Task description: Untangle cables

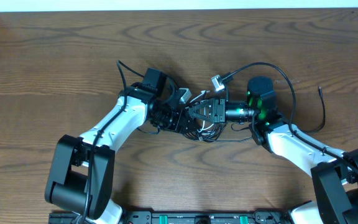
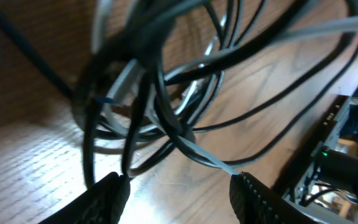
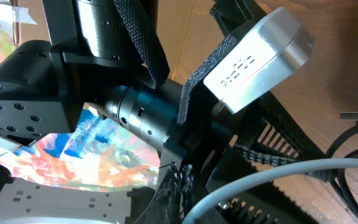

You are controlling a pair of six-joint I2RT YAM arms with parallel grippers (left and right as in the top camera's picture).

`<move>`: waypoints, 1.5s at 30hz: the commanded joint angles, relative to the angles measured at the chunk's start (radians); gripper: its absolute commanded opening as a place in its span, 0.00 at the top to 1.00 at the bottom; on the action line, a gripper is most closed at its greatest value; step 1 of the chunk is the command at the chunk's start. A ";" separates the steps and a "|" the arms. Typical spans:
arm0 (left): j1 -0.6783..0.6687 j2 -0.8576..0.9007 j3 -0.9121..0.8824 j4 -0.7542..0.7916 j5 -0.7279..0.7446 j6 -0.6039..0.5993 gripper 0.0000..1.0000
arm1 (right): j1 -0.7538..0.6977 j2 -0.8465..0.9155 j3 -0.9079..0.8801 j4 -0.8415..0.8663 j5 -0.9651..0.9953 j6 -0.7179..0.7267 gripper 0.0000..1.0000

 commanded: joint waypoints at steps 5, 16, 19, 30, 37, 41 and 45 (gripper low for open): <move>0.000 0.000 -0.014 0.022 -0.058 0.013 0.43 | -0.006 -0.016 0.005 0.003 -0.028 0.006 0.99; 0.000 0.013 -0.023 0.048 -0.077 0.013 0.43 | -0.006 -0.016 0.005 0.003 -0.033 0.006 0.99; 0.000 0.024 -0.031 0.048 -0.101 0.013 0.43 | -0.006 -0.016 0.005 0.003 -0.032 0.006 0.99; 0.000 0.090 -0.053 0.090 -0.111 -0.016 0.43 | -0.006 -0.016 0.005 0.003 -0.032 0.005 0.99; 0.000 0.098 -0.054 0.124 -0.111 -0.063 0.63 | -0.006 -0.016 0.005 0.003 -0.032 0.005 0.99; 0.000 0.098 -0.056 0.123 -0.111 -0.071 0.92 | -0.006 -0.016 0.005 0.007 -0.032 0.005 0.99; 0.000 0.098 -0.071 0.122 -0.151 -0.092 0.92 | -0.006 -0.018 0.005 0.036 -0.032 0.016 0.99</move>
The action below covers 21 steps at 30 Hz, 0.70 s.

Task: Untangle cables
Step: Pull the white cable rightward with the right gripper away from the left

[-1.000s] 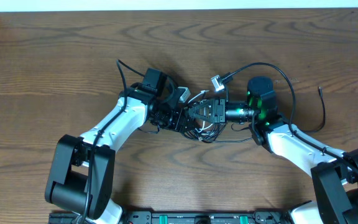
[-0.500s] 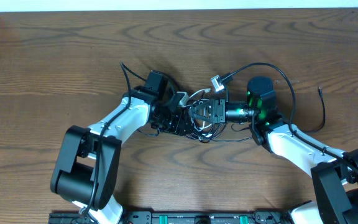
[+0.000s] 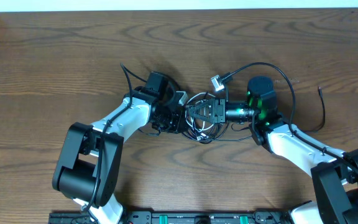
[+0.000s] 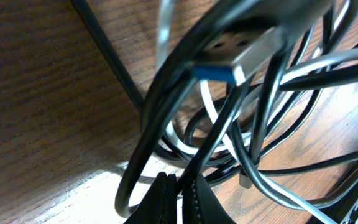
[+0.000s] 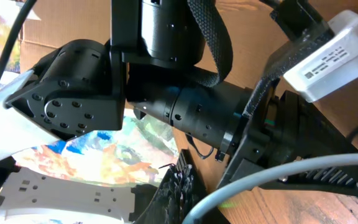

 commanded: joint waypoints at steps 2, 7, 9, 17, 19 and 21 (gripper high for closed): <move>0.000 0.011 -0.032 -0.002 -0.111 -0.076 0.92 | -0.006 -0.023 0.005 0.034 -0.017 0.025 0.99; 0.000 0.012 -0.058 -0.002 -0.266 -0.175 0.93 | -0.007 -0.065 0.005 0.047 -0.017 0.037 0.99; 0.000 0.012 -0.067 0.003 -0.304 -0.205 0.92 | -0.010 -0.086 0.005 0.046 -0.017 0.042 0.99; 0.001 0.012 -0.096 0.008 -0.447 -0.334 0.92 | -0.041 -0.176 0.005 0.035 -0.039 0.070 0.99; 0.003 0.012 -0.096 0.000 -0.464 -0.350 0.92 | -0.056 -0.210 0.005 0.010 -0.039 0.070 0.99; 0.008 0.012 -0.096 -0.009 -0.472 -0.357 0.92 | -0.076 -0.245 0.005 -0.022 -0.038 0.069 0.99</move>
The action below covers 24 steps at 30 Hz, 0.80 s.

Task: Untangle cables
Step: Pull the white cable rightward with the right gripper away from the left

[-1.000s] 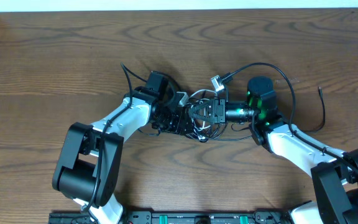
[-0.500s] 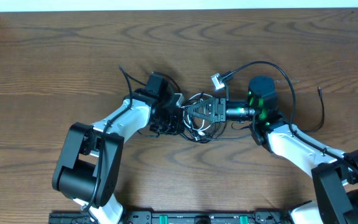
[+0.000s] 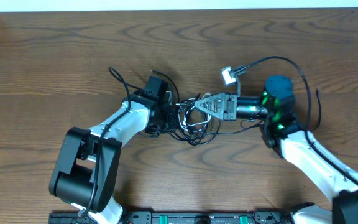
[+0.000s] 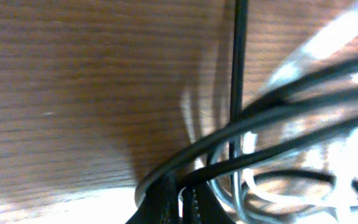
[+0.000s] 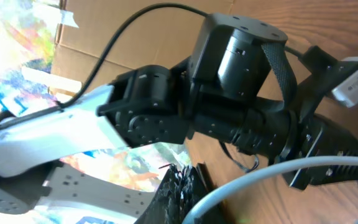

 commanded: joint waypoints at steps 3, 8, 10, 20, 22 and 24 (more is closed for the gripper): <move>0.033 0.046 -0.051 -0.054 -0.210 -0.082 0.92 | -0.066 -0.110 0.005 -0.059 -0.023 0.004 0.99; 0.076 0.046 -0.051 -0.098 -0.231 -0.082 0.92 | -0.126 -0.166 0.005 -0.076 -0.043 0.007 0.99; 0.092 0.046 -0.051 -0.117 -0.236 -0.082 0.92 | -0.154 -0.184 0.008 -0.074 -0.065 0.024 0.99; 0.129 0.046 -0.076 -0.161 -0.339 -0.160 0.92 | -0.377 -0.227 0.014 -0.074 -0.185 0.037 0.99; 0.130 0.046 -0.077 -0.162 -0.339 -0.160 0.92 | -0.423 -0.227 0.014 -0.074 -0.209 0.037 0.99; 0.130 0.046 -0.078 -0.162 -0.339 -0.160 0.92 | -0.476 -0.227 0.014 -0.074 -0.237 0.037 0.99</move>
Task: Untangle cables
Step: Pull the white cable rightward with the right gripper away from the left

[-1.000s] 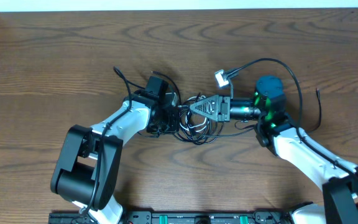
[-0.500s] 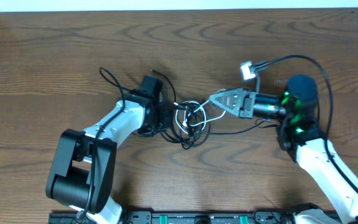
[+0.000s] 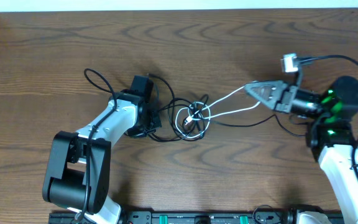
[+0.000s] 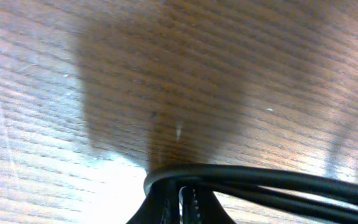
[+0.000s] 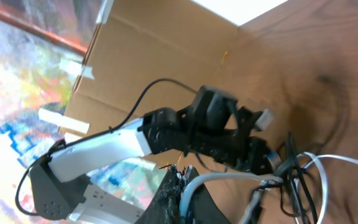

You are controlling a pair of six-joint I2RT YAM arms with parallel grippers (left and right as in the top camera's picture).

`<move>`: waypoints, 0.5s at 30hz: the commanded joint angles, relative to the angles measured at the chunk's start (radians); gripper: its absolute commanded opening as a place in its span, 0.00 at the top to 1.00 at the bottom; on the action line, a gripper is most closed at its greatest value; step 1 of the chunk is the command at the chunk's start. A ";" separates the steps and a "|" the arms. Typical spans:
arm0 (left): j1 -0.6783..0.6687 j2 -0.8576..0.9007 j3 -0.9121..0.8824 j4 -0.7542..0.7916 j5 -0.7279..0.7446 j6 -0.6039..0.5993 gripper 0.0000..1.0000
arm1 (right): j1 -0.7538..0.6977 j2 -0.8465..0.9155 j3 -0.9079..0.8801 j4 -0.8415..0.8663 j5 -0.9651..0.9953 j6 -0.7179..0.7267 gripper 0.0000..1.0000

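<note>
A knot of black and white cables (image 3: 191, 118) lies mid-table. My left gripper (image 3: 153, 119) sits just left of it, shut on black cable strands (image 4: 260, 180) that bend round its fingertips (image 4: 166, 199). My right gripper (image 3: 253, 90) is far to the right, shut on a white cable (image 3: 229, 102) stretched taut from the knot; the wrist view shows that grey-white cable (image 5: 216, 180) running out of the closed jaws. A white plug (image 3: 289, 62) on a black lead rests above the right arm.
A loose black cable loop (image 3: 95, 79) lies left of the left arm. Another black lead (image 3: 328, 59) arcs over the right wrist. Cardboard (image 5: 166, 62) stands behind the left arm in the right wrist view.
My right gripper has moved well to the right with the white cable, which now stretches out of the knot. The left gripper has shifted a little left, still shut on black strands.
Both grippers met at the cable knot, the left open, the right on the white cable. Then the left was shut on black strands. Since then the grippers have drawn apart and the bundle has spread, with the white cable pulled long.
</note>
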 commanded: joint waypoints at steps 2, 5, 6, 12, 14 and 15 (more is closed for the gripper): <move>0.025 0.073 -0.076 -0.023 -0.140 -0.020 0.92 | -0.133 -0.024 0.014 0.006 -0.087 -0.004 0.99; 0.032 0.073 -0.076 -0.029 -0.140 -0.024 0.92 | -0.213 -0.024 0.014 0.006 -0.127 -0.011 0.99; 0.036 0.073 -0.076 -0.033 -0.147 -0.029 0.92 | -0.236 -0.024 0.014 0.006 -0.137 -0.012 0.99; 0.087 0.073 -0.076 -0.065 -0.199 -0.072 0.92 | -0.366 -0.024 0.014 0.006 -0.176 -0.013 0.99; 0.110 0.073 -0.076 -0.071 -0.199 -0.072 0.92 | -0.392 -0.024 0.014 0.006 -0.187 -0.021 0.99; 0.121 0.073 -0.076 -0.074 -0.199 -0.072 0.92 | -0.402 -0.024 0.014 0.006 -0.193 -0.021 0.99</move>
